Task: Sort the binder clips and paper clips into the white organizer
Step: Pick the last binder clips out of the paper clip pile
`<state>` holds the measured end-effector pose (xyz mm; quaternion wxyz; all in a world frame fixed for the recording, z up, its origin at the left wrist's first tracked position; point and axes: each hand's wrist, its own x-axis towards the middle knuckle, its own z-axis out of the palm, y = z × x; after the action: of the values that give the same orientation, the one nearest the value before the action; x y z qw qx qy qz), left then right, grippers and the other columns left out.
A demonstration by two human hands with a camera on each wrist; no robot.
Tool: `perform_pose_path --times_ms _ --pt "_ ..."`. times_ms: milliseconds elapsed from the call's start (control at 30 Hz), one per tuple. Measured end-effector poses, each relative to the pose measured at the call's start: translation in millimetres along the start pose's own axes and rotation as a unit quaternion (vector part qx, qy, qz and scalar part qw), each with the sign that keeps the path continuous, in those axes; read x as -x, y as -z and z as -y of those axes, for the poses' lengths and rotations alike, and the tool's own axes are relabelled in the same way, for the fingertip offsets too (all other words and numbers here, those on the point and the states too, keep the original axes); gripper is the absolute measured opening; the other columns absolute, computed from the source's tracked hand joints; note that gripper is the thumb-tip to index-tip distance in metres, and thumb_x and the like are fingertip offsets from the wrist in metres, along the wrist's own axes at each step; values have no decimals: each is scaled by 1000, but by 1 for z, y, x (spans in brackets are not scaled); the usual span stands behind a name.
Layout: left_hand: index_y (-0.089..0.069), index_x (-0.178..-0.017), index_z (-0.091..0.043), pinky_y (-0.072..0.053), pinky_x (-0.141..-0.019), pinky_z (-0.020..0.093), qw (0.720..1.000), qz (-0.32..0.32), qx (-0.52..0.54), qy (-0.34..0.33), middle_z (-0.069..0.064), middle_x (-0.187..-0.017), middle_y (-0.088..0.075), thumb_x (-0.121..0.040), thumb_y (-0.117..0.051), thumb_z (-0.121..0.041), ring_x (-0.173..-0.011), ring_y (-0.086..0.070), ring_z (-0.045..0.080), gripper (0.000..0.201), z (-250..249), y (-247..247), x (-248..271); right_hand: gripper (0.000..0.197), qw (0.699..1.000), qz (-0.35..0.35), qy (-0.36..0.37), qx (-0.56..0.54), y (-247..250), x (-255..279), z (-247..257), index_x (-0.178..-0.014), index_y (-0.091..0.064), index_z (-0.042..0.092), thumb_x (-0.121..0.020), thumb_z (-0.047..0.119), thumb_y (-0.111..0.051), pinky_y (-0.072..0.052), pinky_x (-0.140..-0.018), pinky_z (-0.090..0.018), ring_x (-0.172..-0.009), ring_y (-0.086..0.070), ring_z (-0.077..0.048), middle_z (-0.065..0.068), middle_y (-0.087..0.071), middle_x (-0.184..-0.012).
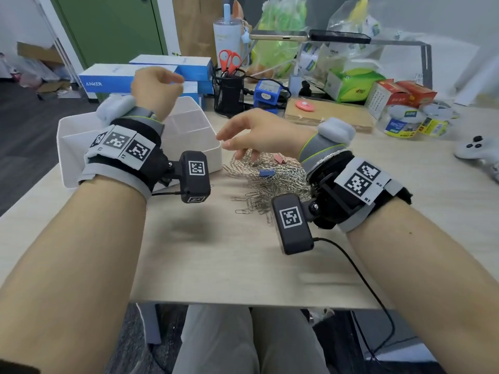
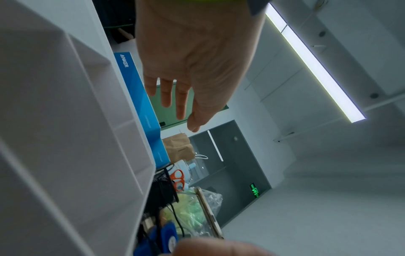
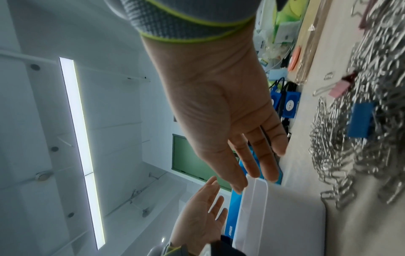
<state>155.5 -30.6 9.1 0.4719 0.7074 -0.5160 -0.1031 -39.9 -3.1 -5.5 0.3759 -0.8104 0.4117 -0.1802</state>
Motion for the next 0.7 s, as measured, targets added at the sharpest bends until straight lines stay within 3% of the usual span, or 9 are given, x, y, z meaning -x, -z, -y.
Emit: perform_pose_path --times_ms 133,233,333,400,500,700 --pt "-71 -110 -16 -45 -88 22 998 25 38 -52 7 -113 -70 -84 -54 -14 -89 -54 8 31 -19 -15 24 22 999 -48 -24 10 15 19 -11 -109 -65 11 -88 15 -64 -45 -44 -17 -64 -62 -11 4 -65 -91" --pt "-71 -109 -11 -48 -83 21 992 83 55 -84 10 -105 -71 -85 -58 -13 -83 -57 9 28 -31 -31 44 19 994 -91 -55 11 24 30 -26 -105 -67 11 -87 15 -64 -41 -42 -17 -58 -59 -9 8 -63 -79" --pt "-69 -108 -8 -44 -52 11 978 185 53 -84 5 -85 -65 -87 -61 -16 -63 -54 5 24 -40 -47 61 14 988 -123 -88 4 30 39 -39 -100 -67 13 -85 15 -65 -39 -45 -19 -55 -56 -7 7 -62 -76" --pt "-69 -107 -10 -40 -44 11 970 234 25 -66 3 -83 -64 -88 -62 -20 -60 -53 4 22 -42 -58 70 15 985 -136 -107 -4 32 45 -47 -99 -68 13 -84 15 -66 -38 -46 -21 -53 -54 -6 6 -61 -72" --pt "-68 -107 -14 -40 -40 12 957 289 -20 -24 0 -85 -64 -86 -67 -28 -60 -53 4 25 -44 -76 81 14 978 -160 -131 -13 32 48 -59 -97 -69 13 -83 15 -67 -35 -44 -19 -51 -52 -5 7 -59 -67" --pt "-71 -96 -25 -32 -48 19 911 381 -156 -21 -6 -64 -54 -73 -72 -52 -54 -44 8 35 -37 -87 97 7 966 -209 -140 -58 28 44 -78 -88 -67 14 -84 9 -66 -31 -34 -11 -51 -47 -9 5 -56 -67"
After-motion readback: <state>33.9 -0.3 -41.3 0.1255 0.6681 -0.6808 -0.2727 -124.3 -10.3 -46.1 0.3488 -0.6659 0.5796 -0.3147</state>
